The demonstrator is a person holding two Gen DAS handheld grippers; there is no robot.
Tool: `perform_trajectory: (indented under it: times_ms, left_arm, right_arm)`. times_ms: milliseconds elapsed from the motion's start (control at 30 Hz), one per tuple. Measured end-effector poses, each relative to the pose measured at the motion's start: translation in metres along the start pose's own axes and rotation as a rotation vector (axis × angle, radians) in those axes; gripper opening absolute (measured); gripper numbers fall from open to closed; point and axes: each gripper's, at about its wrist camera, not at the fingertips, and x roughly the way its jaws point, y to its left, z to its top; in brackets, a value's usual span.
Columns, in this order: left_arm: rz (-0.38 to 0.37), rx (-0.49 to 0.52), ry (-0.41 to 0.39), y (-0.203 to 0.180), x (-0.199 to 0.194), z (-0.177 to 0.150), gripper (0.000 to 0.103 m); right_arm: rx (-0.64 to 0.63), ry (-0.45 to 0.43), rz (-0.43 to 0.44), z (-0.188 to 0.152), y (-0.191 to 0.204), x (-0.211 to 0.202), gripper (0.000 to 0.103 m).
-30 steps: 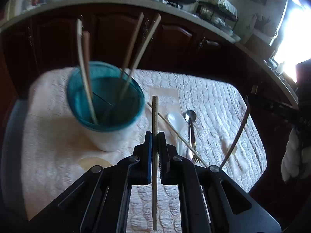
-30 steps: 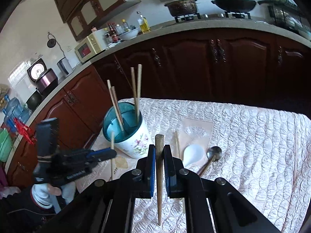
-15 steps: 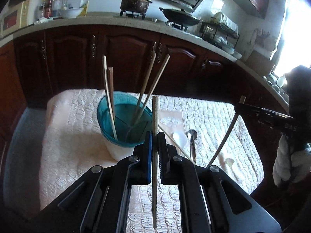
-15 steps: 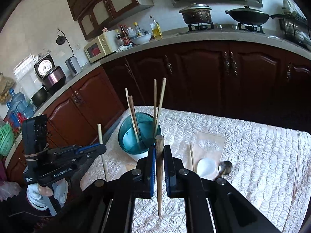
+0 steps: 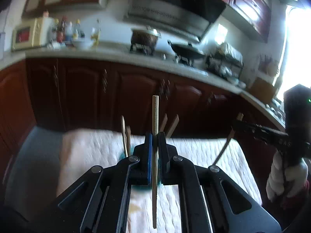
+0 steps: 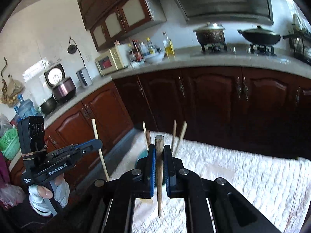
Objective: Organize utensils
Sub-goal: 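Lift and carry both held chopsticks toward the floral holder with both grippers, then lower the chopsticks into the holder and open both grippers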
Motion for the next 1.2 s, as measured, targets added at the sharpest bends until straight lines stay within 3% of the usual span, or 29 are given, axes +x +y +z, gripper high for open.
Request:
perform_trajectory:
  times_ms: [167, 500, 733, 1133, 1200]
  left_arm:
    - [0.074, 0.013, -0.099, 0.0, 0.014, 0.028, 0.005]
    - [0.191, 0.02, -0.123, 0.016, 0.083, 0.019, 0.005]
    - [0.244, -0.002, -0.071, 0.033, 0.113, -0.012, 0.005]
    - [0.242, -0.038, 0.035, 0.037, 0.133, -0.044, 0.005]
    - [0.238, -0.058, 0.049, 0.04, 0.133, -0.047, 0.005]
  right_arm:
    - [0.017, -0.077, 0.0, 0.033, 0.004, 0.002, 0.007]
    - [0.075, -0.097, -0.046, 0.043, -0.011, 0.054, 0.007]
    - [0.121, -0.003, -0.061, 0.012, -0.031, 0.102, 0.007]
    - [0.161, 0.133, -0.047, -0.026, -0.056, 0.143, 0.007]
    - [0.174, 0.146, -0.034, -0.03, -0.06, 0.141, 0.014]
